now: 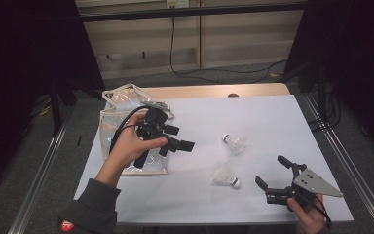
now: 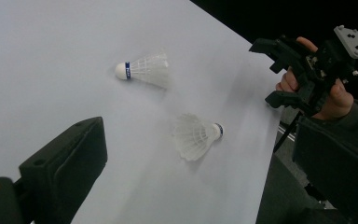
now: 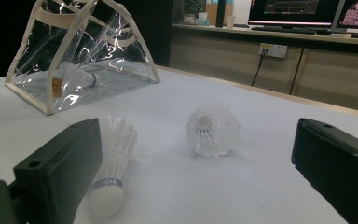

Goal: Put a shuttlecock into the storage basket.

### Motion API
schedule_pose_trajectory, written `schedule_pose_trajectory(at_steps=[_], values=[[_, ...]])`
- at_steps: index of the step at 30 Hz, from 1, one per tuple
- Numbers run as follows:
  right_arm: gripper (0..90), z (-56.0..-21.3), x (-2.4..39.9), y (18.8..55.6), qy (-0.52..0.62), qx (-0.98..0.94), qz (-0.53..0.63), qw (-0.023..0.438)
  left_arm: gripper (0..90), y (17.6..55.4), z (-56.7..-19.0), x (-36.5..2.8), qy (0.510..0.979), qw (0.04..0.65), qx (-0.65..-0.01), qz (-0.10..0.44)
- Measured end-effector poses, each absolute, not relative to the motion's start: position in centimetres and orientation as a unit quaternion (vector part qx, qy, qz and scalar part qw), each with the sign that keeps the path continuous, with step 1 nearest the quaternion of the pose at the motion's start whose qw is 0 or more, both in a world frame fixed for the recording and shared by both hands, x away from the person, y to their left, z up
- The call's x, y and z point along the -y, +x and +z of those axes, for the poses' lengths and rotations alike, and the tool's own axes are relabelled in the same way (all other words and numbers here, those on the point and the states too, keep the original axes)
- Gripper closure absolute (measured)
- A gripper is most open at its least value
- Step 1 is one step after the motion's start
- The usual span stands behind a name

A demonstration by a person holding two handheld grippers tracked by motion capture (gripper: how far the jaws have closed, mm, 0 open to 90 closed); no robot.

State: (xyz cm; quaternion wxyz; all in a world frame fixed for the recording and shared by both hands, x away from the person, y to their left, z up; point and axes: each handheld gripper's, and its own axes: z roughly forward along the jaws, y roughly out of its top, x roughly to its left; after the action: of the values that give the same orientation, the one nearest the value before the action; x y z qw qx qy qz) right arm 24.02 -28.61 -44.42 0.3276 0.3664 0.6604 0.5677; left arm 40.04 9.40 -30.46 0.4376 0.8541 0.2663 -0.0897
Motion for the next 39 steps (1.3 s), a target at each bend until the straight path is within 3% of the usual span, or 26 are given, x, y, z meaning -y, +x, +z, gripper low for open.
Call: schedule_pose_trajectory(at_steps=[39], values=[[1.6, -44.4, 28.6, 24.0, 0.364, -0.664, 0.565, 0.328, 5.2, 39.1, -32.9, -8.4, 0.861, 0.425, -0.264, -0.094]])
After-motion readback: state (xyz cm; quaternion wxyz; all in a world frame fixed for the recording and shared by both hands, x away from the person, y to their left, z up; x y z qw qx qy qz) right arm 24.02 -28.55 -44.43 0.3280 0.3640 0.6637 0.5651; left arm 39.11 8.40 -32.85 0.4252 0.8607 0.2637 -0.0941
